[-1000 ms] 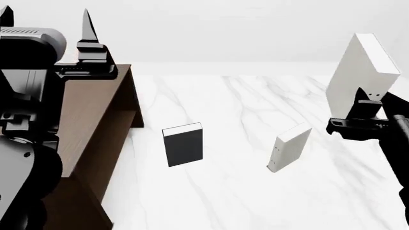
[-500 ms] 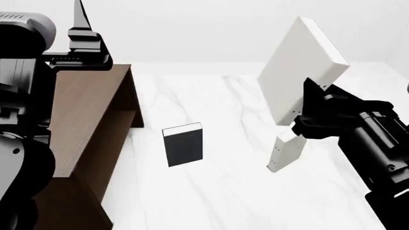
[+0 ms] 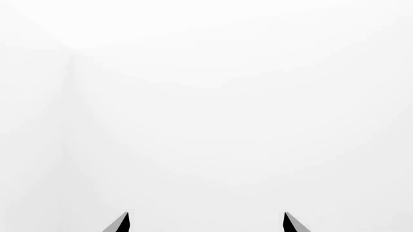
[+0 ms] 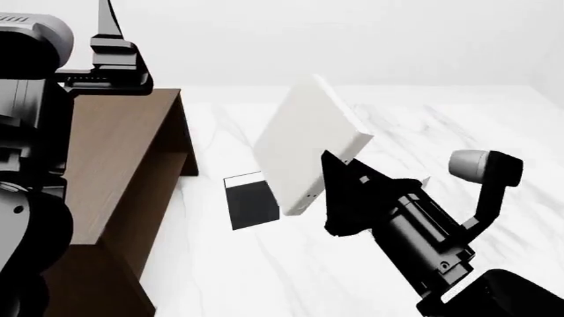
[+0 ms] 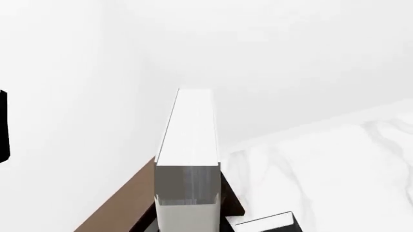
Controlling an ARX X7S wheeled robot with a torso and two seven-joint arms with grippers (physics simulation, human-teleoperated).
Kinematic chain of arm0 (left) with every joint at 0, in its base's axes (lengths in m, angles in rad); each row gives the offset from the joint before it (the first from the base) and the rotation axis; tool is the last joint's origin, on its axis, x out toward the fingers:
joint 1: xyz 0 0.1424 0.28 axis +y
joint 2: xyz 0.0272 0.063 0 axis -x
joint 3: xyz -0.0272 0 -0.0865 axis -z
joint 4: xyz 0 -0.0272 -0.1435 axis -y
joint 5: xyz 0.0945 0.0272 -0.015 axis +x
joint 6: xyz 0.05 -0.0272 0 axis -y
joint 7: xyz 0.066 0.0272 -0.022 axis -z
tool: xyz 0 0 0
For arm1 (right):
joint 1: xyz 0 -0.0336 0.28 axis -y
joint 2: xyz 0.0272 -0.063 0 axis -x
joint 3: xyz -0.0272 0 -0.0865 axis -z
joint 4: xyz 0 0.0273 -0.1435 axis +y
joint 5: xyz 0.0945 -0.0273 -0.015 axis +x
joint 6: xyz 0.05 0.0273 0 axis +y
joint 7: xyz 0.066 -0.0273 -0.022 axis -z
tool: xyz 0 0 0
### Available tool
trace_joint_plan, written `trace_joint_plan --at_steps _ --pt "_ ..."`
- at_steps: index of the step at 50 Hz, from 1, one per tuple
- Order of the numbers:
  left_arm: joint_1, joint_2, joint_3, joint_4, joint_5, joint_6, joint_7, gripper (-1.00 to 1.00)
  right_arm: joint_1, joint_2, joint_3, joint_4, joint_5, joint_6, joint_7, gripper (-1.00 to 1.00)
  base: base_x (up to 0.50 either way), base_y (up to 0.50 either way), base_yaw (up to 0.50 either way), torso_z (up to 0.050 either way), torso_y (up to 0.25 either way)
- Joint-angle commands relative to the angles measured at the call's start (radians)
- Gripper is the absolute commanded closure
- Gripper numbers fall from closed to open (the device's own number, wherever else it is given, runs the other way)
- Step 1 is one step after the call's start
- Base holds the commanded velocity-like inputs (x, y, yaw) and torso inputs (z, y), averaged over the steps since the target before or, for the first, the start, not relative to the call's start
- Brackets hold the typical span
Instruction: Pick up the book on the right and place it under the cabinet shelf.
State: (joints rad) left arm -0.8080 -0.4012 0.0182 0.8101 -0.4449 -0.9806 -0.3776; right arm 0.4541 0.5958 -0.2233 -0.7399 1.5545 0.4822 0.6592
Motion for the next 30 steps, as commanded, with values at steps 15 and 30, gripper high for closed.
trace_joint_plan --at_steps 15,30 --pt "-0.005 -0.007 0.013 -0.001 -0.006 -0.004 -0.01 -1.0 -0.159 -0.188 -0.145 0.209 -0.208 -0.036 -0.258 1.0 0.0 0.0 0.0 0.0 0.001" --pt "-0.008 -0.011 0.022 -0.008 -0.012 -0.006 -0.011 -1.0 -0.211 -0.241 -0.218 0.389 -0.282 -0.052 -0.377 1.0 0.0 0.0 0.0 0.0 0.001"
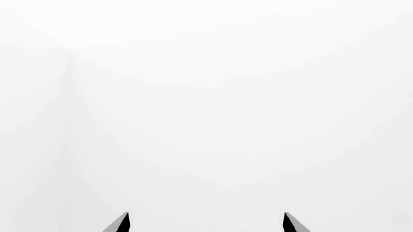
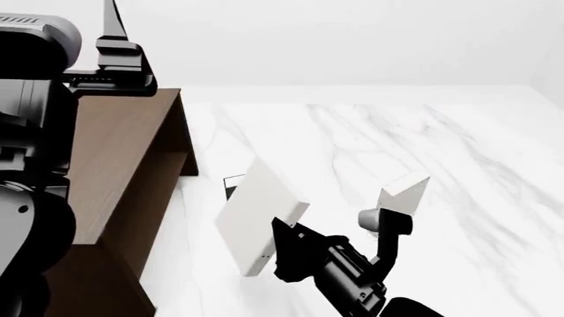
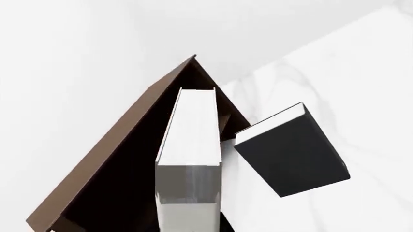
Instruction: Pick up the book on the right and place it under the cabinet shelf.
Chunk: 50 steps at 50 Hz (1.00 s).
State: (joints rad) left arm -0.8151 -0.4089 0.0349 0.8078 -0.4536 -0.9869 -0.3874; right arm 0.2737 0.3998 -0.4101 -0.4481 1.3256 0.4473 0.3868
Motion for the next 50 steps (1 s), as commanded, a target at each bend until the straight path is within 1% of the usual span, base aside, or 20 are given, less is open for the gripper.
trace_joint_plan --at_steps 1,10,19,33,50 --pt "-0.002 -0.003 0.006 -0.006 -0.003 0.0 -0.001 -1.0 -0.033 -0.048 -0.036 0.105 -0.056 -0.018 -0.111 1.0 0.0 0.0 0.0 0.0 0.0" --pt "0.003 -0.004 0.008 -0.004 -0.007 0.003 -0.003 -1.0 -0.034 -0.082 -0.077 0.249 -0.106 -0.034 -0.201 1.0 0.0 0.0 0.0 0.001 0.001" --pt "0.006 -0.006 0.009 -0.001 -0.009 0.001 -0.009 -1.0 -0.018 -0.118 -0.099 0.361 -0.123 -0.044 -0.258 1.0 0.0 0.0 0.0 0.0 0.001" --pt "0.012 -0.01 0.016 0.0 -0.009 0.003 -0.016 -1.0 -0.001 -0.153 -0.115 0.456 -0.116 -0.051 -0.318 1.0 0.0 0.0 0.0 0.0 0.001" --pt "0.014 -0.016 0.02 0.002 -0.012 0.002 -0.023 -1.0 0.049 -0.22 -0.122 0.634 -0.081 -0.054 -0.421 1.0 0.0 0.0 0.0 0.001 0.001"
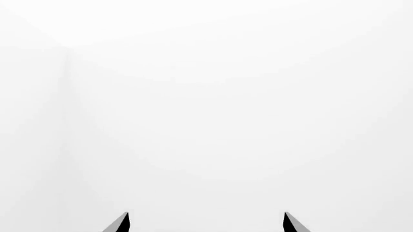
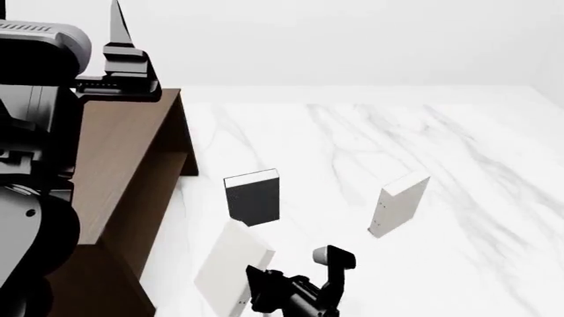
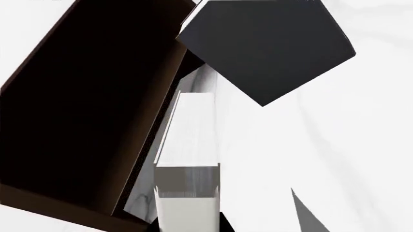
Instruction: Pick up the book on the right and place it under the cabinet shelf.
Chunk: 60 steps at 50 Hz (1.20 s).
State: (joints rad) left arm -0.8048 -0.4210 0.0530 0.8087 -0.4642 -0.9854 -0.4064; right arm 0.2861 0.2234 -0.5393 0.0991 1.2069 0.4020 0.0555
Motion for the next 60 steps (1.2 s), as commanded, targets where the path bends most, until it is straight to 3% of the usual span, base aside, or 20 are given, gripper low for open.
trace_joint_plan --at_steps 1,41,46,56,60 --pt "0.003 -0.004 0.001 0.002 -0.002 0.001 -0.005 -1.0 0.04 -0.049 0.005 0.099 0.039 -0.009 -0.095 1.0 0.0 0.0 0.0 0.0 0.0" --pt "-0.035 -0.003 0.043 0.004 -0.014 -0.027 -0.025 -1.0 0.267 -0.22 -0.099 0.746 0.016 -0.145 -0.346 1.0 0.0 0.0 0.0 0.0 0.0" --pt "-0.046 -0.002 0.047 0.005 -0.017 -0.035 -0.028 -1.0 0.318 -0.223 -0.275 0.852 0.138 -0.232 -0.35 1.0 0.01 0.0 0.01 0.0 0.0" --pt "-0.043 -0.005 0.051 -0.003 -0.014 -0.023 -0.029 -1.0 0.411 -0.223 -0.794 0.989 0.603 -0.383 -0.327 1.0 0.01 0.0 0.01 -0.003 0.0" --pt "-0.038 -0.006 0.053 -0.005 -0.013 -0.016 -0.03 -1.0 0.428 -0.223 -0.934 0.997 0.727 -0.421 -0.316 1.0 0.01 0.01 0.02 -0.005 0.0"
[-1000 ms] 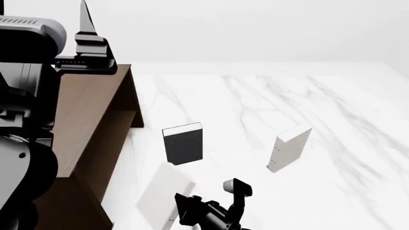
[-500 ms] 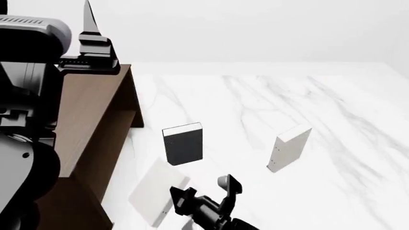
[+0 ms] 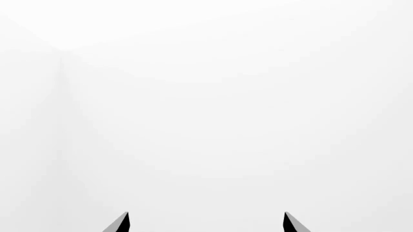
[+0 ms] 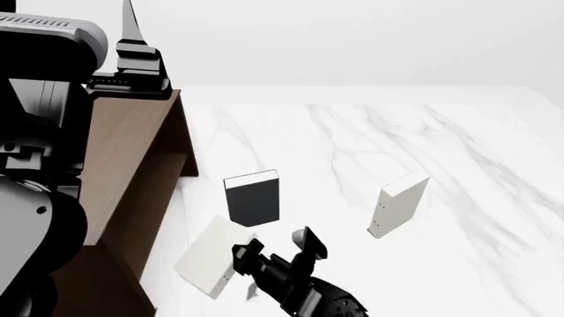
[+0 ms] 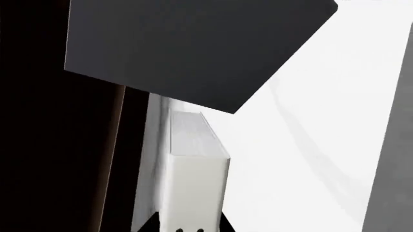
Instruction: Pick up the book on the right and place it under the cabinet shelf.
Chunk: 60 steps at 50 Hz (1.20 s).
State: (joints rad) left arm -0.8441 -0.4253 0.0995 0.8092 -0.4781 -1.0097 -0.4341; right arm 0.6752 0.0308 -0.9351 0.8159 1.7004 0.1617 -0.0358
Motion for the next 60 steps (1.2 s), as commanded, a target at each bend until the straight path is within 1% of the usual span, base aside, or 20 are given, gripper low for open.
trace_joint_plan --at_steps 1,5,11,30,31,47,60 --pt "0.004 -0.002 0.006 -0.008 0.003 0.013 -0.002 -1.0 0.042 -0.031 -0.562 0.28 0.254 -0.187 -0.221 1.0 0.0 0.01 0.02 -0.012 0.0" --pt "0.005 -0.003 0.007 -0.01 0.003 0.018 -0.003 -1.0 0.048 -0.031 -0.629 0.285 0.31 -0.2 -0.209 1.0 0.01 0.01 0.02 -0.005 0.0" --pt "0.001 -0.002 0.01 -0.014 0.003 0.021 -0.004 -1.0 0.051 -0.031 -0.672 0.285 0.337 -0.204 -0.199 1.0 0.01 0.01 0.01 -0.008 0.0" --pt "-0.005 -0.002 0.007 -0.014 -0.004 0.023 -0.012 -1.0 0.046 -0.031 -0.689 0.273 0.29 -0.187 -0.182 1.0 0.01 0.01 0.01 -0.007 0.0" --pt "-0.005 -0.002 0.006 -0.014 -0.005 0.023 -0.012 -1.0 0.046 -0.031 -0.689 0.274 0.288 -0.183 -0.18 -1.0 0.02 0.0 0.01 0.0 0.0" --pt "0.003 -0.004 -0.001 -0.012 -0.012 0.03 -0.017 -1.0 0.055 -0.026 -0.692 0.282 0.243 -0.181 -0.14 -1.0 0.0 0.0 0.0 -0.006 0.0" --pt "0.016 -0.007 -0.012 -0.005 -0.02 0.041 -0.019 -1.0 0.088 0.152 -0.703 -0.03 0.186 -0.255 0.049 -1.0 0.0 0.0 0.0 -0.003 0.0"
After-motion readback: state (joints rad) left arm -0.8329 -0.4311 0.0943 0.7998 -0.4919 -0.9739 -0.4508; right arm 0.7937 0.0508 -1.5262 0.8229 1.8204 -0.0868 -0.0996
